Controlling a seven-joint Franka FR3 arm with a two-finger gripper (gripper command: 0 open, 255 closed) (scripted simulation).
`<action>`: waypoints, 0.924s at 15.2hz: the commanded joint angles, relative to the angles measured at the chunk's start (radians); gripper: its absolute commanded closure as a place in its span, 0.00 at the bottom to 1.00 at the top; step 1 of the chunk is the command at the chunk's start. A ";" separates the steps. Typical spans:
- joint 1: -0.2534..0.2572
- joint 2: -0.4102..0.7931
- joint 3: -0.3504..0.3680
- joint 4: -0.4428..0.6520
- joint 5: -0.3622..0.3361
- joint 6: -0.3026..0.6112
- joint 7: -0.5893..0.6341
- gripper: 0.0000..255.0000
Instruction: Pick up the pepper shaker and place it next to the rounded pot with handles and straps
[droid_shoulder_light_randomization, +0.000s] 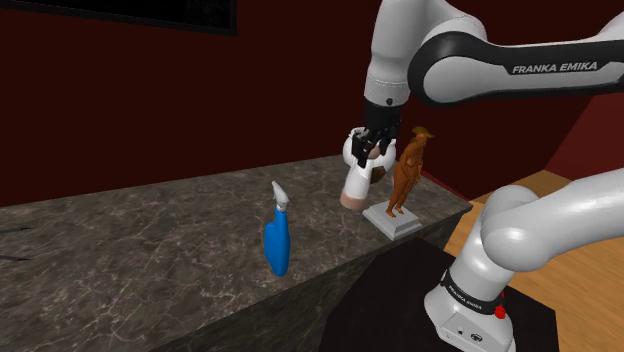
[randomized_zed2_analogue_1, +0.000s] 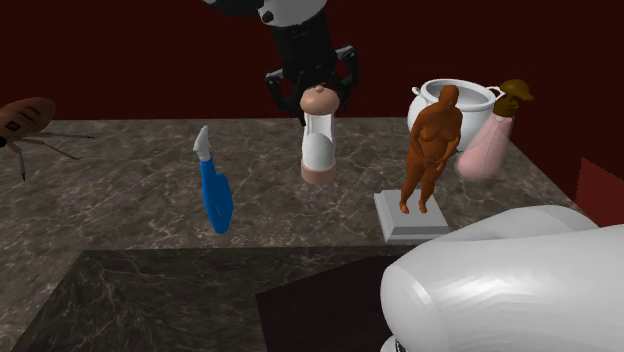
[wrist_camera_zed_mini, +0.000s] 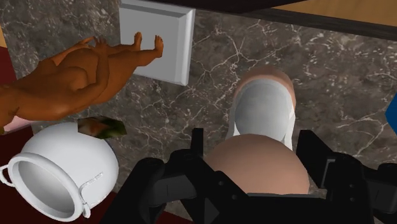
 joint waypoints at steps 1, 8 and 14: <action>-0.002 0.001 -0.003 0.028 -0.002 -0.026 -0.007 1.00; -0.010 0.013 -0.011 0.128 -0.009 -0.111 -0.027 1.00; -0.018 0.031 -0.016 0.220 -0.016 -0.183 -0.044 1.00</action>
